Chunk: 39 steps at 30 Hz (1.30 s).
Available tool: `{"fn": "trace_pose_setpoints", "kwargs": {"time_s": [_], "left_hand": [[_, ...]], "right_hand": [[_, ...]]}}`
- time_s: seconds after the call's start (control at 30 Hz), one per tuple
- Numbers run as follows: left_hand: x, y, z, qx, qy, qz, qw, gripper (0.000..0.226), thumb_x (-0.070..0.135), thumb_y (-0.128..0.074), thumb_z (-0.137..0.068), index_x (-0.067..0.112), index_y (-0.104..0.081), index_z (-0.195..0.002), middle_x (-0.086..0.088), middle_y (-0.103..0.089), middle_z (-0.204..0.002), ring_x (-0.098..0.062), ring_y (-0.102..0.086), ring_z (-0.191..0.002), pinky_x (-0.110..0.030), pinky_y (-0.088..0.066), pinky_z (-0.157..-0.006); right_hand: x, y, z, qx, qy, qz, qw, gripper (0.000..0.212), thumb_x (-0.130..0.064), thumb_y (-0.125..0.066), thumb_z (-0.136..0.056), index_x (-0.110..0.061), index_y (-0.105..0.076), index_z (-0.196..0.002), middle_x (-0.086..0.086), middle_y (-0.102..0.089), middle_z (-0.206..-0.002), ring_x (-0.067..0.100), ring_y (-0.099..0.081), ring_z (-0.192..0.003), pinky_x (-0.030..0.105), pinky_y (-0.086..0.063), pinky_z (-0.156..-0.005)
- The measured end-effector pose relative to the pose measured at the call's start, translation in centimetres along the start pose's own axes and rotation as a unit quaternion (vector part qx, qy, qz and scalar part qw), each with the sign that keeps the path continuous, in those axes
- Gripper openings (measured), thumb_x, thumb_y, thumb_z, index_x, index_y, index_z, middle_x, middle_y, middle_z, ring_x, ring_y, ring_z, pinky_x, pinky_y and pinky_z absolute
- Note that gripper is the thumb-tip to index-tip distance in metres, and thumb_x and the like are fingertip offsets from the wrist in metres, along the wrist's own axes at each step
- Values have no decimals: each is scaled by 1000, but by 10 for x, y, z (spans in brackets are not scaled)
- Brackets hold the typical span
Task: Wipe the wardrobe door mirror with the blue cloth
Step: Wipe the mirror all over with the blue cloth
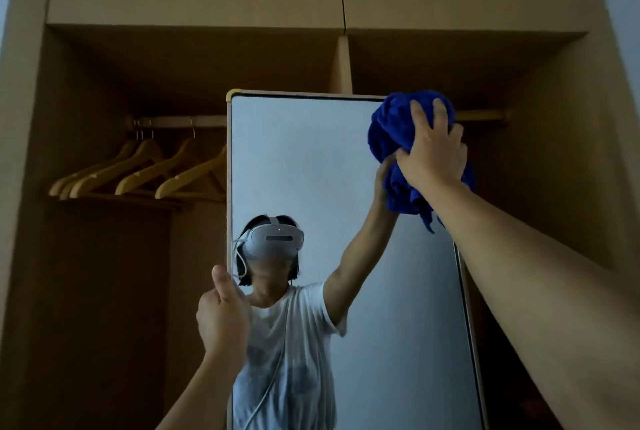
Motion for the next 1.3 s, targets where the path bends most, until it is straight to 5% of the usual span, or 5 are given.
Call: {"fn": "trace_pose_setpoints", "kwargs": {"time_s": [0.23,0.5,0.63,1.17,1.3], "left_hand": [[-1,-2,-3,-8,-2,6,1000,60,48,-27,-97,8,-42,-55,-8,-45,-50,-25,-46,-52,-33,-37,-55],[1,-2,0,-18,4,25,1000,59,48,-29,-97,14,-34,-49,9,-34,-29,-18,-35,-44,-31,-30,-51],[1,-2,-1,-22,6,30,999,59,51,-28,-95,14,-35,-50,3,-37,-40,-20,-37,-47,-34,-31,-53],[-7,-4,-7,-14,10,14,1000,61,53,-25,-96,10,-48,-59,-5,-50,-53,-23,-48,-52,-36,-38,-54],[-17,-5,-12,-75,21,89,993,42,34,-47,-93,22,-53,-53,-11,-54,-60,-29,-46,-62,-43,-38,-58]], "right_hand": [[-15,-4,0,26,-77,-66,995,76,-35,-63,-84,-31,-22,-148,14,-10,-158,42,-29,-132,51,-39,-99],[-159,1,29,18,160,-68,985,79,-38,-65,-82,-30,-23,-148,15,-11,-158,42,-28,-133,53,-35,-101],[-206,-3,57,19,244,-51,968,78,-39,-64,-84,-31,-22,-149,13,-12,-158,40,-26,-135,53,-34,-103],[-156,-21,171,13,316,-52,947,76,-39,-71,-71,-26,-43,-141,10,-33,-152,35,-44,-123,51,-40,-96],[-142,-28,211,15,317,-73,945,67,-39,-65,-77,-26,-45,-140,10,-36,-151,35,-48,-120,51,-43,-94]]}}
Point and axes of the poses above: each hand's wrist, its own z-axis away from the middle knuckle, its own y-axis out of the back of the hand, x = y × z, the point moved 4 cm from there along -z, towards the middle knuckle
